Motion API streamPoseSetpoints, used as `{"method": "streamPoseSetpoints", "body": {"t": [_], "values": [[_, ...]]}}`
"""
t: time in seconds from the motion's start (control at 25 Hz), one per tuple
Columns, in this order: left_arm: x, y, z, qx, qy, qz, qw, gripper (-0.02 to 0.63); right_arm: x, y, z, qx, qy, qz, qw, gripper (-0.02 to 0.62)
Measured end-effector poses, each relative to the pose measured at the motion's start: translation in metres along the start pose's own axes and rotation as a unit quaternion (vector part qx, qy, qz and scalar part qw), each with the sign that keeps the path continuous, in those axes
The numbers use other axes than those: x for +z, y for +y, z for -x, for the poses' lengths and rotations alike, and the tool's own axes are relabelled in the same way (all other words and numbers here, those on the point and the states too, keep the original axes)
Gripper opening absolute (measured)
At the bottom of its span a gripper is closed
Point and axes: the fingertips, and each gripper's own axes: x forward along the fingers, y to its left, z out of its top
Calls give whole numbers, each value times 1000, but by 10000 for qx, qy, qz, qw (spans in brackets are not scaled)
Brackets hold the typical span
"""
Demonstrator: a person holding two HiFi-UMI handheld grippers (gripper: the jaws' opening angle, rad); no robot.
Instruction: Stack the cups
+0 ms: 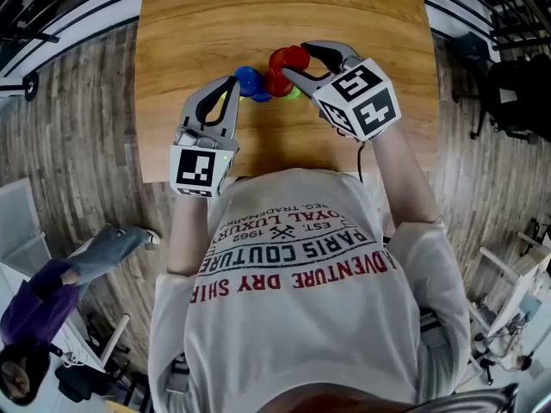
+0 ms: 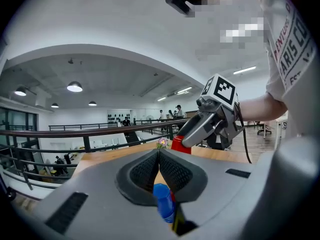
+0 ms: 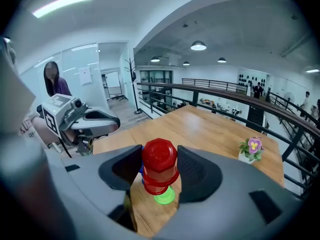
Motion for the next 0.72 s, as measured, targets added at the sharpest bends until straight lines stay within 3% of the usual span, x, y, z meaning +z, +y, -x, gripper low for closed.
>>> {"method": "streamPoseSetpoints", "body": {"t": [0.32, 0.72], "values": [[-16, 27, 29, 340, 48, 110, 9994, 17, 4, 37, -34, 400, 287, 265, 9984, 238], [-23, 37, 34, 485, 43, 221, 9986, 17, -3, 47, -48, 475, 323, 454, 9973, 239]]}}
